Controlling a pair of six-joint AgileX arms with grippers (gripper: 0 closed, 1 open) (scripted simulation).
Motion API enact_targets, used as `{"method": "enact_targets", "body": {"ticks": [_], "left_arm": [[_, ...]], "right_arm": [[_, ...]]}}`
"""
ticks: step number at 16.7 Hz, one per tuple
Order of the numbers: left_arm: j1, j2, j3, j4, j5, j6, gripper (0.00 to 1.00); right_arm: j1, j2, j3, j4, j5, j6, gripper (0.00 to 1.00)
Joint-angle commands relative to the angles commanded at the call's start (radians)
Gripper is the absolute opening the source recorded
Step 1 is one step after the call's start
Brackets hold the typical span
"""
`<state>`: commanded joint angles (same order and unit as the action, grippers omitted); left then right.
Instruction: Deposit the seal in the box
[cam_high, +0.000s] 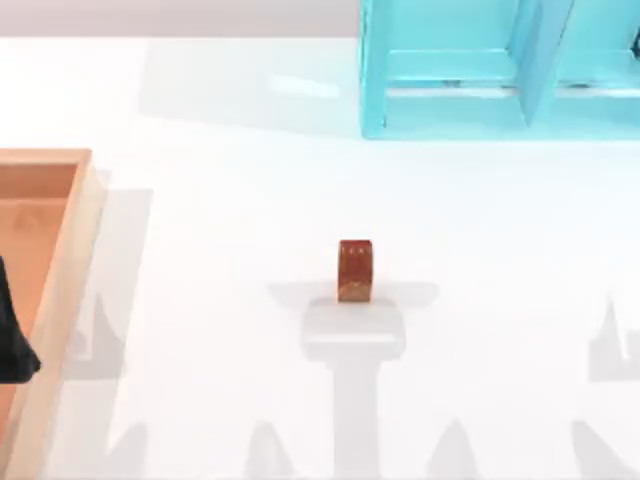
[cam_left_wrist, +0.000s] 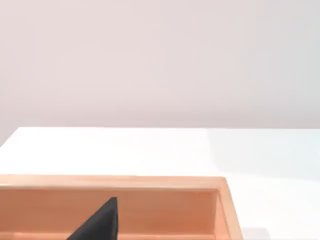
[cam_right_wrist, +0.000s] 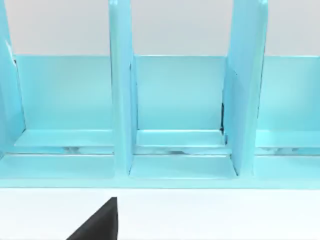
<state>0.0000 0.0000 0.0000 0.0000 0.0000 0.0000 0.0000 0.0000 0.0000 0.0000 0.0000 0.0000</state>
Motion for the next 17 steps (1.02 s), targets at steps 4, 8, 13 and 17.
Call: {"method": "enact_targets", "body": {"ticks": [4,8,13,17], "left_arm": [[-0.017,0.030,0.029,-0.023,0.007,-0.013,1.00],[-0.082,0.213,0.209,-0.149,0.009,-0.076,1.00],[-0.228,0.673,0.655,-0.428,0.018,-0.182,1.00],[-0.357,1.109,1.057,-0.690,0.018,-0.299,1.00]], "right_arm": [[0.000,0.000,0.000,0.000,0.000,0.000,1.00],[0.000,0.000,0.000,0.000,0.000,0.000,1.00],[0.000,0.000,0.000,0.000,0.000,0.000,1.00],[0.000,0.000,0.000,0.000,0.000,0.000,1.00]]}}
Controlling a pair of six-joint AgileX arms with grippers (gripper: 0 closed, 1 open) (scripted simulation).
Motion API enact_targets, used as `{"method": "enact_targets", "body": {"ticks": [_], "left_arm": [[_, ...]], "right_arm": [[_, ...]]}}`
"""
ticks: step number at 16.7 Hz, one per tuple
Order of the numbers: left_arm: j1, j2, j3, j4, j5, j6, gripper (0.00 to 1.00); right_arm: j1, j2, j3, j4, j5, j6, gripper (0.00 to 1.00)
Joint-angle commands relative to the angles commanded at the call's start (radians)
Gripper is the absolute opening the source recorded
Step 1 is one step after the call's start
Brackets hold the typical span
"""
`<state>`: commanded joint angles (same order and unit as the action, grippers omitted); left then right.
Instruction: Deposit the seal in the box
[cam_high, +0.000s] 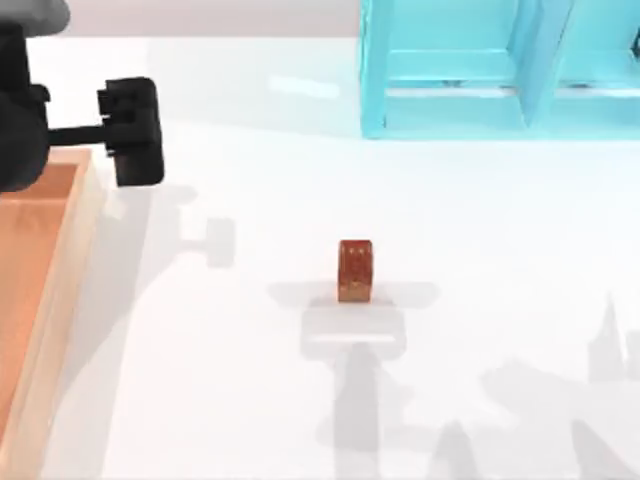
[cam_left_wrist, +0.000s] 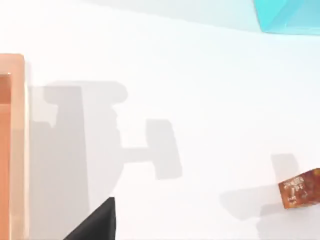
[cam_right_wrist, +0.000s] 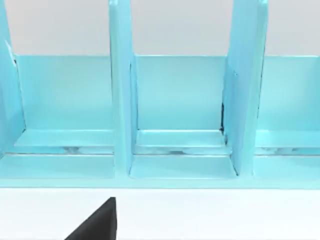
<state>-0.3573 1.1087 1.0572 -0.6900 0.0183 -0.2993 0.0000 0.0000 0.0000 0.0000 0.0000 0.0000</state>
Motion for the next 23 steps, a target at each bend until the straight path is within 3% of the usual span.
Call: {"method": "enact_targets", "body": {"ticks": [7,12,17,23], "left_arm": [[-0.190,0.694,0.687,-0.432,-0.035,-0.212,1.00],[-0.306,1.077,1.055,-0.670,-0.010,-0.330,1.00],[-0.367,1.276,1.247,-0.797,-0.011,-0.387,1.00],[-0.363,1.287,1.257,-0.799,-0.013,-0.393,1.00]], "right_arm": [[0.000,0.000,0.000,0.000,0.000,0.000,1.00],[0.000,0.000,0.000,0.000,0.000,0.000,1.00],[0.000,0.000,0.000,0.000,0.000,0.000,1.00],[0.000,0.000,0.000,0.000,0.000,0.000,1.00]]}}
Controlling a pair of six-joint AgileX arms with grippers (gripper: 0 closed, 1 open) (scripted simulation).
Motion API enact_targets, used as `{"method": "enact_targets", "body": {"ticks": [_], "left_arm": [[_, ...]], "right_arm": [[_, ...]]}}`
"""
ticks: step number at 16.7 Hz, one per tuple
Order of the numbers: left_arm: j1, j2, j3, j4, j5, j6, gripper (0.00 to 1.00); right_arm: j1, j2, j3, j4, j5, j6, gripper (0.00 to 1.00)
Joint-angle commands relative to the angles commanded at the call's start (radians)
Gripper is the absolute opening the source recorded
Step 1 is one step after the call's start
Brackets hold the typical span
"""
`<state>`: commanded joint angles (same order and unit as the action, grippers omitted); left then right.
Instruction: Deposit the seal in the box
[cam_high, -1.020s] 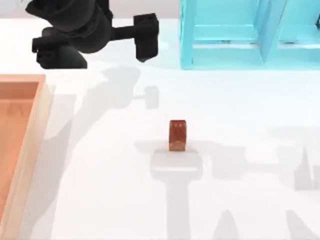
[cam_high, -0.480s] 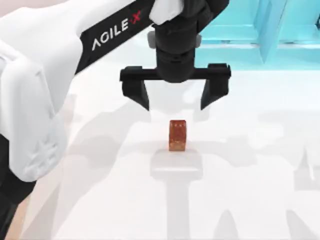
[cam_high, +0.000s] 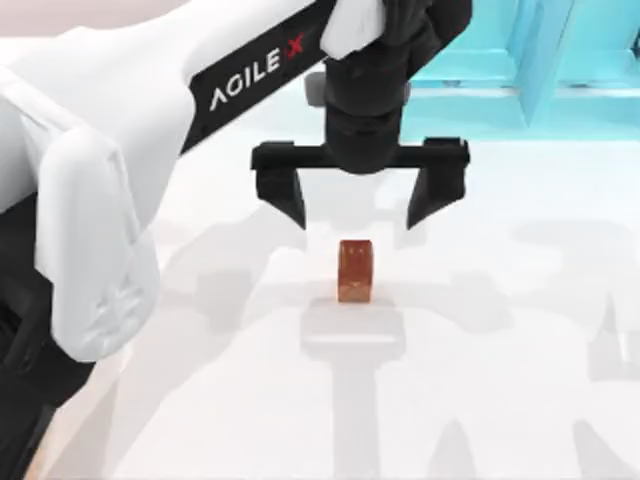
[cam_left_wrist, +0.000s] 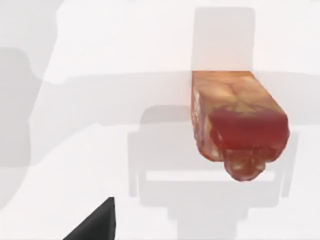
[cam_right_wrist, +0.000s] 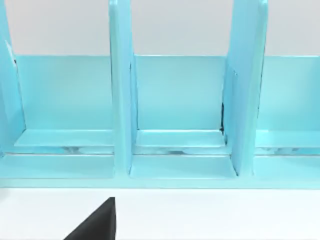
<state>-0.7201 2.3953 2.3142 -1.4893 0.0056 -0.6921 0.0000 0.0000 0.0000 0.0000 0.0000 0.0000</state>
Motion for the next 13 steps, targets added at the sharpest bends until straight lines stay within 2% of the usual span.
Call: {"method": "enact_targets", "body": {"ticks": [4,10,13], "left_arm": [[-0.001,0.001,-0.074,0.074,-0.001,0.003,1.00],[-0.002,0.014,-0.327,0.344,0.000,0.002,1.00],[-0.003,0.018,-0.364,0.382,0.000,0.001,1.00]], "right_arm": [[0.000,0.000,0.000,0.000,0.000,0.000,1.00],[0.000,0.000,0.000,0.000,0.000,0.000,1.00],[0.000,0.000,0.000,0.000,0.000,0.000,1.00]]}}
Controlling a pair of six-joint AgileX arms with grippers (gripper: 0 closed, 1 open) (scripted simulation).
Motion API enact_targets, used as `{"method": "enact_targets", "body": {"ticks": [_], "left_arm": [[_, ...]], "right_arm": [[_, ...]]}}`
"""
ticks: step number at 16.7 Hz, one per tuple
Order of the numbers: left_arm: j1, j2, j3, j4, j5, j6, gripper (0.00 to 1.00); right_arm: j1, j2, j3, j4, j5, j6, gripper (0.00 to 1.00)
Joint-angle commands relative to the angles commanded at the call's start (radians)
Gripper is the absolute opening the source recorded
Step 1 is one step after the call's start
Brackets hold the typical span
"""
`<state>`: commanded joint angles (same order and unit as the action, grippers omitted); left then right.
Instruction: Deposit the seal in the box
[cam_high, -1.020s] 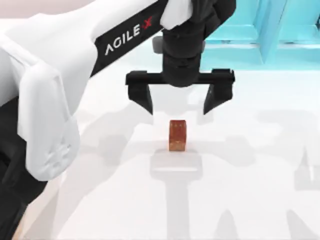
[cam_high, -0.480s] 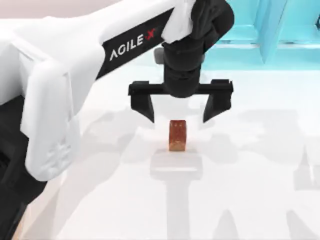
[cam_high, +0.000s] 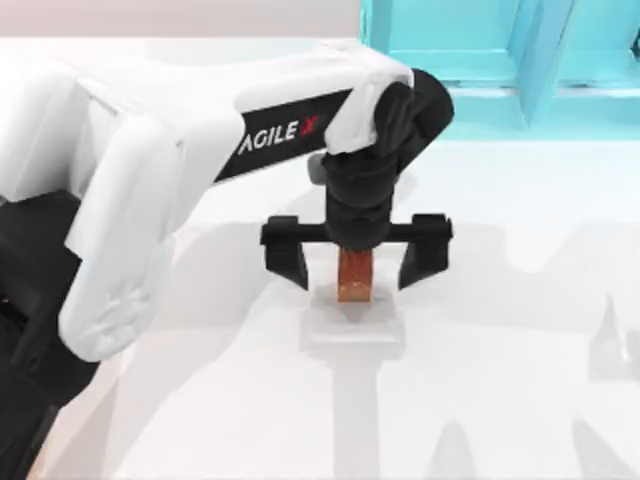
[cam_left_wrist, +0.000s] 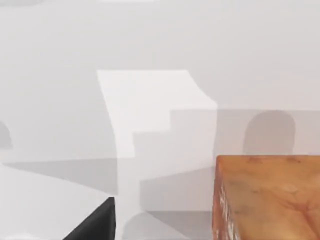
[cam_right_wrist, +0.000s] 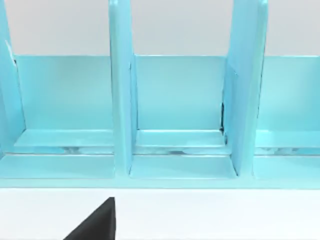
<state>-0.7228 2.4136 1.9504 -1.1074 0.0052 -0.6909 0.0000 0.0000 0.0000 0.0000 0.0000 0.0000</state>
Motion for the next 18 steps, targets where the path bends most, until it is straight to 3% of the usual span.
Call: {"method": "enact_targets", "body": {"ticks": [3,16,18], "left_arm": [[0.000,0.000,0.000,0.000,0.000,0.000,1.00],[0.000,0.000,0.000,0.000,0.000,0.000,0.02],[0.000,0.000,0.000,0.000,0.000,0.000,0.00]], "right_arm": [[0.000,0.000,0.000,0.000,0.000,0.000,1.00],[0.000,0.000,0.000,0.000,0.000,0.000,1.00],[0.000,0.000,0.000,0.000,0.000,0.000,1.00]]}}
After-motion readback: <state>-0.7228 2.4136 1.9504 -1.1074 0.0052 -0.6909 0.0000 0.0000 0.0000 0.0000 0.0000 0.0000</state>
